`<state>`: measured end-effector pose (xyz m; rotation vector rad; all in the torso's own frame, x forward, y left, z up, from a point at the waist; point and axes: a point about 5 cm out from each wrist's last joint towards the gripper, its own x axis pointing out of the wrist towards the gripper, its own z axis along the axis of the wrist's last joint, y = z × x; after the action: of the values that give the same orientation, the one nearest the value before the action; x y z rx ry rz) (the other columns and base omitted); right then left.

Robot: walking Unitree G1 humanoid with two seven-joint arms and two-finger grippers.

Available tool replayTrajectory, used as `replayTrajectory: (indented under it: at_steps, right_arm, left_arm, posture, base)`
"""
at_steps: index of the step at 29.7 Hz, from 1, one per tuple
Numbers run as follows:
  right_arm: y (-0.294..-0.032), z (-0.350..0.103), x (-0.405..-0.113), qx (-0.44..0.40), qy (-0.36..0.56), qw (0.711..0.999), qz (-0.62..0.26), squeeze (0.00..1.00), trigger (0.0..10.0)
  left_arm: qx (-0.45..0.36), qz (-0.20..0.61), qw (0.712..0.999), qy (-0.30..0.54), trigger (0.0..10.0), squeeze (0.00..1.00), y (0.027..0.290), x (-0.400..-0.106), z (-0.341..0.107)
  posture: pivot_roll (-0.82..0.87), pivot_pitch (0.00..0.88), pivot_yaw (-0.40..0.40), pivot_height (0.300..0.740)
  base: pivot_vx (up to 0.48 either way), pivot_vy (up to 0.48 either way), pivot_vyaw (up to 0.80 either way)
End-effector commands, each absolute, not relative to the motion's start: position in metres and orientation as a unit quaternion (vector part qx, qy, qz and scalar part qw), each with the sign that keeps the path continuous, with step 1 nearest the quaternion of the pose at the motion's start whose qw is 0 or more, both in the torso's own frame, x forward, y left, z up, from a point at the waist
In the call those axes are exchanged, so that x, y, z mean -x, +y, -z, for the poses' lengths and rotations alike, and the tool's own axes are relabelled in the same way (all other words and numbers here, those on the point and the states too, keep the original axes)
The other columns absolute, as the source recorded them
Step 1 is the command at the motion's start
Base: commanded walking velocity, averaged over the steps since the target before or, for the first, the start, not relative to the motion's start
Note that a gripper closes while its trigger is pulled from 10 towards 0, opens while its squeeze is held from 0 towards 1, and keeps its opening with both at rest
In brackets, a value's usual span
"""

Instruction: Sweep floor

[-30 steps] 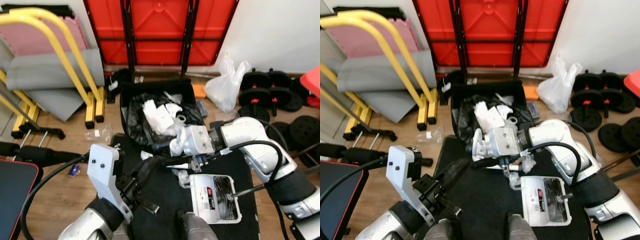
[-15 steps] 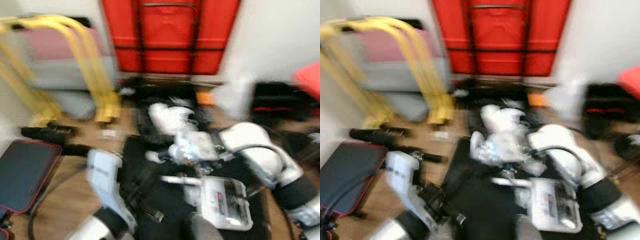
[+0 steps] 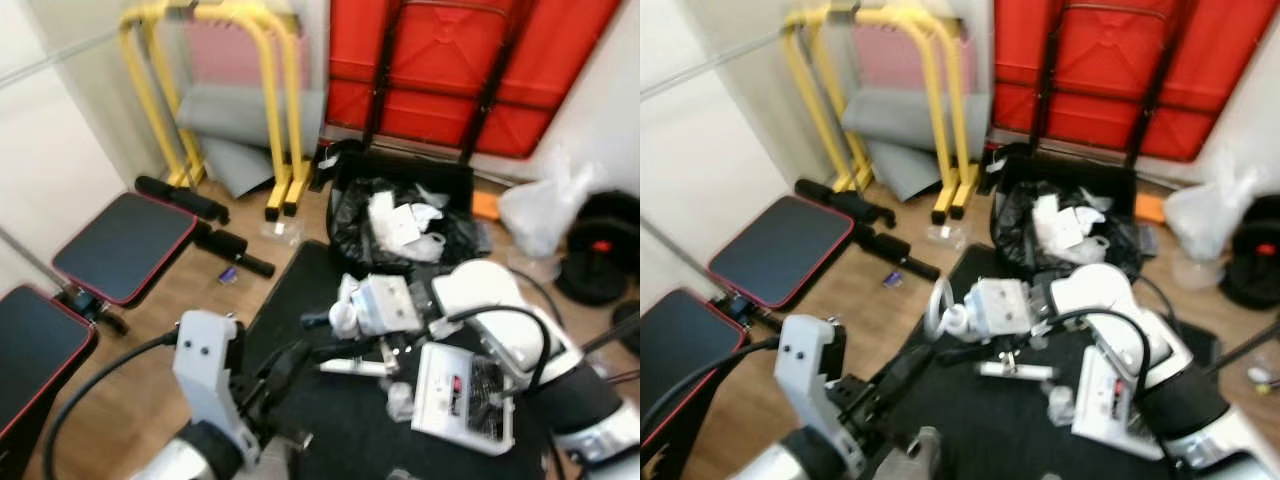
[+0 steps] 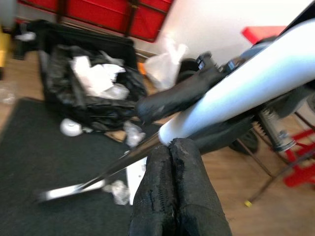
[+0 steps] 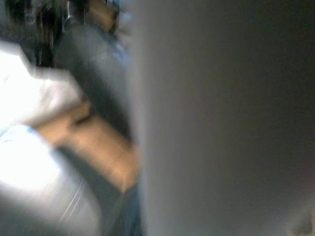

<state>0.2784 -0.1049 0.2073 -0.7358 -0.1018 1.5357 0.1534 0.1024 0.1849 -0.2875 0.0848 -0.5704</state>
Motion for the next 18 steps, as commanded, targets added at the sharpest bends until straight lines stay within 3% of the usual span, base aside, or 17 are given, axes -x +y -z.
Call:
replayTrajectory:
  at_steps: [1, 3, 5, 8, 10, 15, 17, 18]
  right_arm:
    - [-0.101, -0.218, -0.278, 0.347, -0.080, 0.653, -0.669, 0.00, 10.0]
    - [-0.096, -0.236, -0.289, 0.365, -0.143, 0.682, -0.618, 0.00, 10.0]
    - [-0.096, -0.236, -0.289, 0.365, -0.143, 0.682, -0.618, 0.00, 10.0]
    - [-0.090, -0.254, -0.295, 0.350, -0.192, 0.705, -0.586, 0.00, 10.0]
    - [-0.083, -0.270, -0.293, 0.289, -0.215, 0.728, -0.583, 0.00, 10.0]
    - [-0.077, -0.277, -0.291, 0.233, -0.216, 0.754, -0.575, 0.00, 10.0]
    - [-0.073, -0.279, -0.296, 0.170, -0.202, 0.804, -0.533, 0.00, 10.0]
    - [-0.073, -0.279, -0.296, 0.170, -0.202, 0.804, -0.533, 0.00, 10.0]
  left_arm:
    - [0.143, 0.282, 0.948, 0.047, 10.0, 0.00, 0.103, -0.151, -0.184]
    - [0.144, 0.282, 0.947, 0.046, 10.0, 0.00, 0.103, -0.151, -0.184]
    - [0.144, 0.282, 0.947, 0.046, 10.0, 0.00, 0.103, -0.151, -0.184]
    - [0.145, 0.282, 0.947, 0.046, 10.0, 0.00, 0.103, -0.151, -0.184]
    - [0.146, 0.282, 0.947, 0.045, 10.0, 0.00, 0.103, -0.151, -0.185]
    - [0.146, 0.282, 0.947, 0.045, 10.0, 0.00, 0.103, -0.152, -0.184]
    - [0.147, 0.283, 0.947, 0.045, 10.0, 0.00, 0.103, -0.152, -0.184]
    - [0.147, 0.283, 0.947, 0.045, 10.0, 0.00, 0.103, -0.152, -0.184]
  posture:
    - [-0.05, 0.225, -0.010, 0.740]
    - [-0.05, 0.225, -0.010, 0.740]
    - [-0.05, 0.225, -0.010, 0.740]
    - [-0.05, 0.226, -0.010, 0.740]
    - [-0.05, 0.225, -0.012, 0.740]
    - [-0.05, 0.222, -0.015, 0.740]
    - [-0.05, 0.218, -0.017, 0.740]
    - [-0.05, 0.218, -0.017, 0.740]
  base:
    - [0.000, 0.000, 0.00]
    - [0.000, 0.000, 0.00]
    - [0.000, 0.000, 0.00]
    - [0.000, 0.000, 0.00]
    - [0.000, 0.000, 0.00]
    - [0.000, 0.000, 0.00]
    - [0.000, 0.000, 0.00]
    - [0.000, 0.000, 0.00]
